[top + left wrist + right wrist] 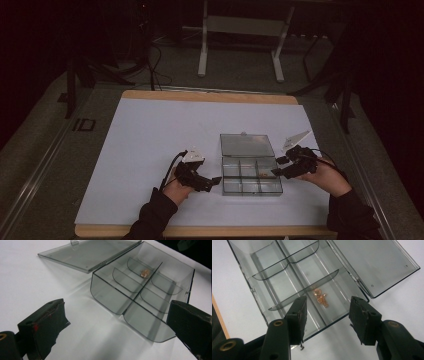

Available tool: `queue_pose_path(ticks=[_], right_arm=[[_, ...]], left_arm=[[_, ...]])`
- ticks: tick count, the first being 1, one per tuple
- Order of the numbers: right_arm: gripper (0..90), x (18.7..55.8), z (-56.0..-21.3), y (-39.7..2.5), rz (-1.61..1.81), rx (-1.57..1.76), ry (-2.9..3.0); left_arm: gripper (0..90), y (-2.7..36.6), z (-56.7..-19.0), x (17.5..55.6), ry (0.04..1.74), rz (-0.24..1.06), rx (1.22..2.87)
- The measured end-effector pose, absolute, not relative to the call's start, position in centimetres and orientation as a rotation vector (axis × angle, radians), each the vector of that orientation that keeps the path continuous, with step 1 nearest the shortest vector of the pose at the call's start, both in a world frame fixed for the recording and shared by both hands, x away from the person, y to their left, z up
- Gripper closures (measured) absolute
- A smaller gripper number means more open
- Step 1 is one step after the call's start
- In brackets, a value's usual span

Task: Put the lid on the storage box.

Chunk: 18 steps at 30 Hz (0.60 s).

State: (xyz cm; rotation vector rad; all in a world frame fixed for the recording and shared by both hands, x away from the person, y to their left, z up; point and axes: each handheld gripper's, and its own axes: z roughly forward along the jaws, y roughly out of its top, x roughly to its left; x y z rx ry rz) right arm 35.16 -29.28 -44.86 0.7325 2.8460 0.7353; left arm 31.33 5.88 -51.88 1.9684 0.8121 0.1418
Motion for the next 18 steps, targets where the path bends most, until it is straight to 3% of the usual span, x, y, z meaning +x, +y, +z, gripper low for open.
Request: queue_pose_path(ticks=[18], right_arm=[[47.0, 34.6, -45.1, -30.5, 0.837, 0.734, 2.703]], left_arm=[[3.1, 3.6, -49.0, 34.9, 0.871, 0.132, 1.944]])
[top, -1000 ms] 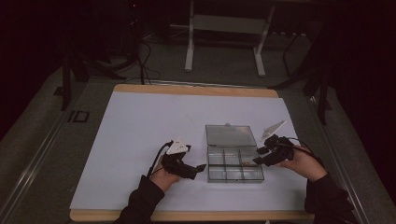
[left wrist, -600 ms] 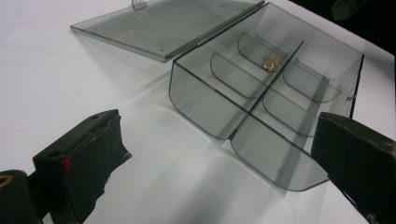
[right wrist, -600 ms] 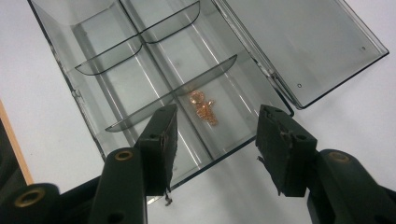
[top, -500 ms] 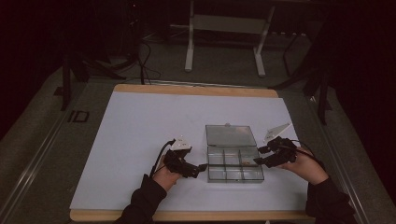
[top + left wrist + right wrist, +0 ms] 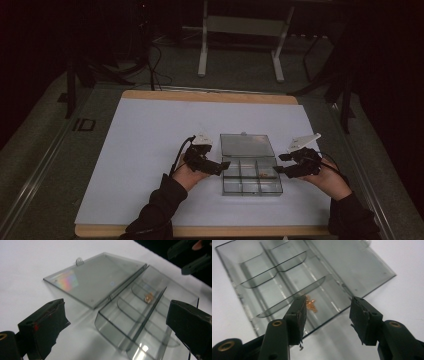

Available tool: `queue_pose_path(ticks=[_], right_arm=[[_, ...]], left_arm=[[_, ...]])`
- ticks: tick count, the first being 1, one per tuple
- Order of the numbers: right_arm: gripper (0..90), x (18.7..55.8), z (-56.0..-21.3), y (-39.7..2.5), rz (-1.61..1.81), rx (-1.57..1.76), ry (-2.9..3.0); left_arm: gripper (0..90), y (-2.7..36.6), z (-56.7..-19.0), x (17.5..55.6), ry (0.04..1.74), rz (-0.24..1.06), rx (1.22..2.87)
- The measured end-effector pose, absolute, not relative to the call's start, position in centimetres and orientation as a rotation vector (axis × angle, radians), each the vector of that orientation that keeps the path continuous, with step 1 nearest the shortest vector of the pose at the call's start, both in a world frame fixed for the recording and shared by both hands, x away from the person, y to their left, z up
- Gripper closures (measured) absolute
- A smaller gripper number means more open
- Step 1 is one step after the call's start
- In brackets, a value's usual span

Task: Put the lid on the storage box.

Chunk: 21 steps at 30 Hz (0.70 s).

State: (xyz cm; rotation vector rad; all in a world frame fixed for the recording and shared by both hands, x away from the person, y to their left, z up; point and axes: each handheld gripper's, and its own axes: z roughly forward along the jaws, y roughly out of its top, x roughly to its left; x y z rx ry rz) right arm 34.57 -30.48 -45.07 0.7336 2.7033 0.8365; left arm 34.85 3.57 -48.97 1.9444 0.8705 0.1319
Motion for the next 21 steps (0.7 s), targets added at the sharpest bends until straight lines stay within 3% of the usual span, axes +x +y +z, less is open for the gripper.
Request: queue_pose_path(ticks=[16, 19, 21], right_arm=[[45.6, 35.5, -45.2, -31.0, 0.88, 0.827, 2.569], [45.8, 35.3, -45.1, -31.1, 0.897, 0.827, 2.537], [46.0, 35.3, -45.0, -31.2, 0.903, 0.823, 2.527]], left_arm=[[5.7, 0.9, -49.2, 38.6, 0.978, 0.103, 1.928], [14.9, 1.0, -49.6, 39.1, 1.0, 0.095, 1.919], [15.2, 1.0, -50.1, 39.5, 1.047, 0.074, 1.917]])
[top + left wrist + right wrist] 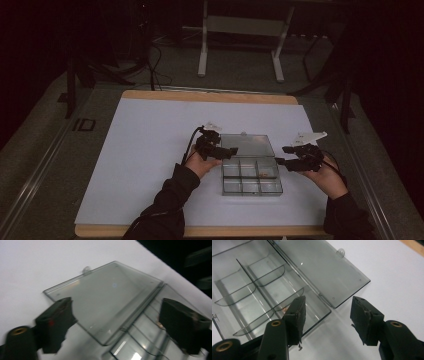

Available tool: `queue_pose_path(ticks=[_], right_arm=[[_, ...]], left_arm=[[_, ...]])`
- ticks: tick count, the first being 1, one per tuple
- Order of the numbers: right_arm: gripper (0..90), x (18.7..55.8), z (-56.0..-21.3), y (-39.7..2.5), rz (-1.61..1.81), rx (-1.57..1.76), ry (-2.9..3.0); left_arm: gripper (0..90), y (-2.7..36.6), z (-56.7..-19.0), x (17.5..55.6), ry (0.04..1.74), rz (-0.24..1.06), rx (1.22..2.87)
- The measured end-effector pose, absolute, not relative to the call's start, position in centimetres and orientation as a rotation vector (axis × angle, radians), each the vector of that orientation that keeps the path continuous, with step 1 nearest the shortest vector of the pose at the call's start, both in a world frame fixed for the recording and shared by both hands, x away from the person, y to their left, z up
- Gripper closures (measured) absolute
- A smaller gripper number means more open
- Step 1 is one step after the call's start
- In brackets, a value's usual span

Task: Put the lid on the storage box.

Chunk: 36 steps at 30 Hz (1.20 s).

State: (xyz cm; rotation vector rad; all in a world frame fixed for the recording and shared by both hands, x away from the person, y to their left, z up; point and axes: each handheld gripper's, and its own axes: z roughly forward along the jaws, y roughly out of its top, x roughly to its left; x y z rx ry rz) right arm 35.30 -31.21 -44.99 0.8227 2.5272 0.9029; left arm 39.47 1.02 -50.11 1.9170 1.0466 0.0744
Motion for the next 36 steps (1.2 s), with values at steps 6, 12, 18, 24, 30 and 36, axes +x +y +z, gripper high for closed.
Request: queue_pose_path(ticks=[6, 12, 18, 24, 30, 36], right_arm=[[46.6, 35.5, -45.2, -31.4, 0.899, 0.848, 2.513], [46.4, 35.6, -45.6, -31.1, 0.883, 0.848, 2.517], [46.4, 35.7, -45.6, -31.0, 0.876, 0.849, 2.521], [46.5, 35.7, -45.5, -31.3, 0.87, 0.86, 2.507], [46.7, 35.8, -45.9, -31.2, 0.879, 0.886, 2.507], [46.3, 36.0, -46.2, -30.7, 0.869, 0.881, 2.523]], left_arm=[[19.8, 1.0, -51.2, 39.8, 1.139, 0.068, 1.961], [30.0, 1.2, -51.7, 40.3, 1.179, -0.033, 1.93], [33.6, 1.2, -52.3, 40.9, 1.214, -0.087, 1.909], [36.7, 1.1, -52.4, 41.1, 1.217, -0.091, 1.915], [39.6, 1.0, -52.1, 41.0, 1.217, -0.068, 1.932], [41.1, 1.3, -52.2, 41.3, 1.247, -0.13, 1.917]])
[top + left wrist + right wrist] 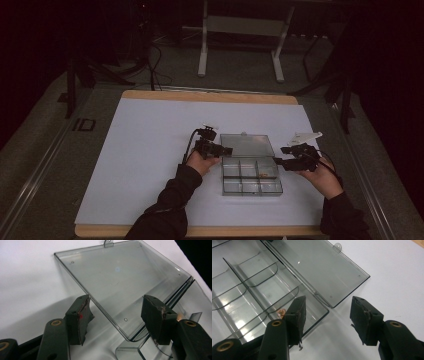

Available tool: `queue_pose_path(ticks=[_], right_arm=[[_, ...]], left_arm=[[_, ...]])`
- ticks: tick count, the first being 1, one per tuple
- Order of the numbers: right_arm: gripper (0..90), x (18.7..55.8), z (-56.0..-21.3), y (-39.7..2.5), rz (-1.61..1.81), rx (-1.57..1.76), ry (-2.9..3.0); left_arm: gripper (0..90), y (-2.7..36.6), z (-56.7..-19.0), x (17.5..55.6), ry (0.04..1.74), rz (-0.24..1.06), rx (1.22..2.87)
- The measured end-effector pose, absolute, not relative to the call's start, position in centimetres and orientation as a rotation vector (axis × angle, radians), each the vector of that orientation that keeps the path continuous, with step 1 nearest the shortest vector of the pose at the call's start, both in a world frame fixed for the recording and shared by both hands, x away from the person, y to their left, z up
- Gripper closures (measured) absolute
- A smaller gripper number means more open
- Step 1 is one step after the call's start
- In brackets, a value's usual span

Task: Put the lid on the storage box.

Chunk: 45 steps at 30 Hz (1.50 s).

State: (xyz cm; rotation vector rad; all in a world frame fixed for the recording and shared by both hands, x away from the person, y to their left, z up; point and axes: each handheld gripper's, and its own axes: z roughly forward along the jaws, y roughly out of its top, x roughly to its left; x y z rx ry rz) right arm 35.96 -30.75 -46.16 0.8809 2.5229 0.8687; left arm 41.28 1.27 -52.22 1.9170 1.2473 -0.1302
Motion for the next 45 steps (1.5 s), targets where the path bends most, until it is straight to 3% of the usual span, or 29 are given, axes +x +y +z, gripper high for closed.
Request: queue_pose_path(ticks=[7, 9, 14, 19, 27, 37, 45], right_arm=[[46.3, 36.1, -46.2, -30.8, 0.855, 0.889, 2.521], [46.3, 36.1, -46.3, -30.7, 0.861, 0.898, 2.52], [46.5, 36.2, -46.6, -30.8, 0.863, 0.909, 2.518], [47.4, 36.5, -46.5, -31.1, 0.89, 0.938, 2.496], [52.8, 37.5, -46.5, -31.4, 0.965, 0.991, 2.444], [76.6, 38.6, -46.4, -32.1, 1.018, 1.04, 2.415], [83.7, 38.6, -46.6, -32.1, 1.032, 1.03, 2.447]], left_arm=[[41.9, 1.6, -52.5, 41.6, 1.264, -0.2, 1.889], [45.7, 1.9, -52.8, 41.8, 1.267, -0.264, 1.856], [48.5, 1.5, -52.2, 41.2, 1.2, -0.142, 1.896], [57.2, 1.0, -51.2, 40.1, 1.105, 0.006, 1.938], [67.2, 1.2, -50.7, 39.3, 1.064, 0.066, 1.932], [75.1, 1.6, -50.2, 38.7, 1.009, 0.106, 1.939], [76.6, 1.8, -50.0, 38.3, 0.974, 0.12, 1.945]])
